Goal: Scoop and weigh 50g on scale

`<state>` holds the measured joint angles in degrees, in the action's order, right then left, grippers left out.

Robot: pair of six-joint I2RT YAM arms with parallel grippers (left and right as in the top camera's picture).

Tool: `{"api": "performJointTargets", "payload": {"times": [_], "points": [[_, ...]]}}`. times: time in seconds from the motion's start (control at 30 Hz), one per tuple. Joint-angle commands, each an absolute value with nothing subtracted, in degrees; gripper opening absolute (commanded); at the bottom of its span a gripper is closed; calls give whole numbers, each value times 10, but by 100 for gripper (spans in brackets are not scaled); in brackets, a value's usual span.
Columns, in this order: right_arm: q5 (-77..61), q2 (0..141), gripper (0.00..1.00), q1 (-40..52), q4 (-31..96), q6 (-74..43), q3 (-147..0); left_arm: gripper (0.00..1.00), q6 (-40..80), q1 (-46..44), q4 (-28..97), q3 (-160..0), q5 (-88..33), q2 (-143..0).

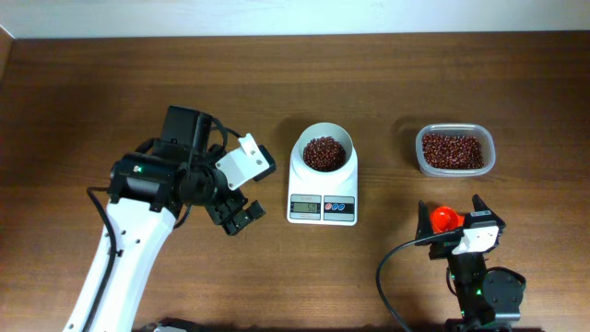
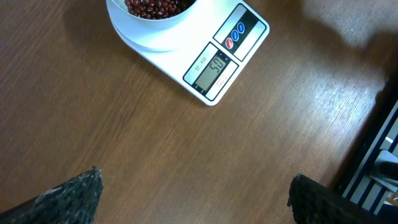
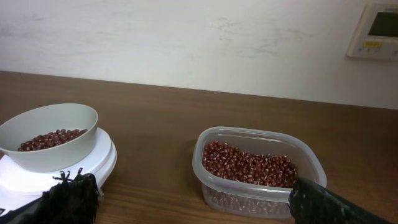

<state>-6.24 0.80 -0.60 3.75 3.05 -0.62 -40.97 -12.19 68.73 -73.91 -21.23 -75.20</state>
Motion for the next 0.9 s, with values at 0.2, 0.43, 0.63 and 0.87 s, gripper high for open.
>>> {"api": "performJointTargets", "payload": {"times": [0.2,0.43,0.63,0.87], "points": [[-58,2,99,4,43,31,-3,99,-415,-119,687,-738,-221,-742],[-72,2,99,4,43,30,-3,99,-415,-119,687,-738,-221,-742],[-64,2,99,4,44,47,-3,99,-415,-119,686,-738,-221,-742],[-61,2,99,10,44,47,-3,99,-415,-119,687,-738,-221,-742]]}}
